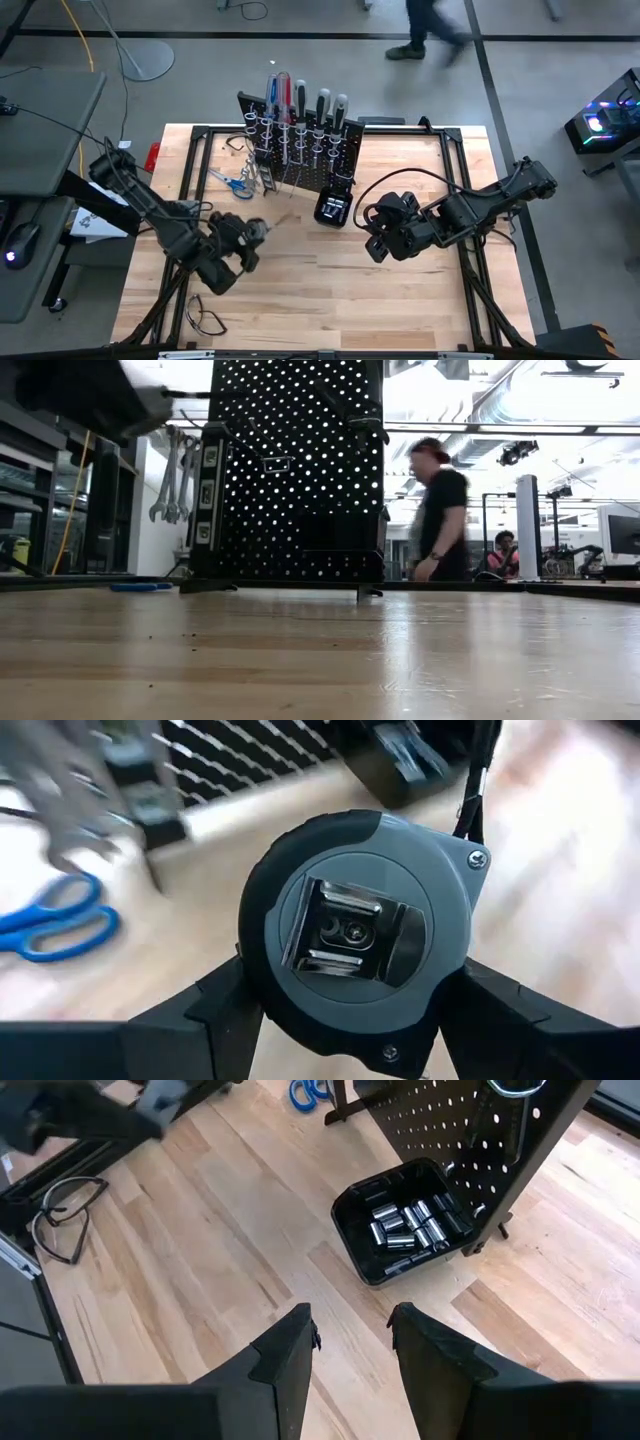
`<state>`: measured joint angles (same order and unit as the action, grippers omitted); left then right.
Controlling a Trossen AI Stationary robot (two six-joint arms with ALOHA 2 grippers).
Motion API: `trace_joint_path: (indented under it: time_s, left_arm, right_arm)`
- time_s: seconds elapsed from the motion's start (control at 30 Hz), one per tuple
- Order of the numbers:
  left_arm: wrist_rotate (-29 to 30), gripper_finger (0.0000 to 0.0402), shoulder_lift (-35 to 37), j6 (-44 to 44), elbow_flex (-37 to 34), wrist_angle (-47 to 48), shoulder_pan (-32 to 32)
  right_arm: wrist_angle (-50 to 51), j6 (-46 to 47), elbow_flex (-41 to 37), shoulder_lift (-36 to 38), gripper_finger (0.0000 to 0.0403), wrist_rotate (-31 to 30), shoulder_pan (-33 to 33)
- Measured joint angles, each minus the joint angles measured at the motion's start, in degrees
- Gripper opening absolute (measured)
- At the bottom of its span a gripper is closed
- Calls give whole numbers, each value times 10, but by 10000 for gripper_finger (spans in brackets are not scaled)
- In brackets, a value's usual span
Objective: Hang tools onto peg board
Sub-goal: Hang the gray tape measure on the pegboard
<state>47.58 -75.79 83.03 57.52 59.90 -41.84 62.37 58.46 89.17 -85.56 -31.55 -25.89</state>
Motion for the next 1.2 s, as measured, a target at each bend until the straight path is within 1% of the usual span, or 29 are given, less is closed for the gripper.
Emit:
trace_joint_path:
  time_s: [0.07,0.17,0.3,0.37,0.5,0.7,0.83,1.03,1.13,1.2]
  left_arm:
    - [30,234,-7,35,0,16,6]
    - [63,234,-11,35,0,17,22]
    - [116,234,-7,60,0,18,35]
    - [130,234,-7,68,0,15,41]
    - [122,234,-7,62,0,-3,51]
    - [78,233,-9,84,0,5,59]
    - [40,233,-28,98,1,-5,53]
    - [35,233,-74,159,1,-5,47]
    - [51,233,-79,199,1,-14,41]
    - [70,233,-76,204,1,-36,26]
  right_arm:
    - [0,0,0,0,133,-1,0]
    - [0,1,0,0,133,-2,0]
    - [0,10,0,0,133,-2,0]
    - [0,13,0,0,133,-2,0]
    - [-1,17,0,0,133,-3,0]
    - [0,21,0,0,133,-5,0]
    - [-1,22,0,0,133,-10,0]
    - [-1,22,0,0,133,-21,1]
    - [-1,28,0,0,133,-21,1]
    - [-1,28,0,0,133,-21,1]
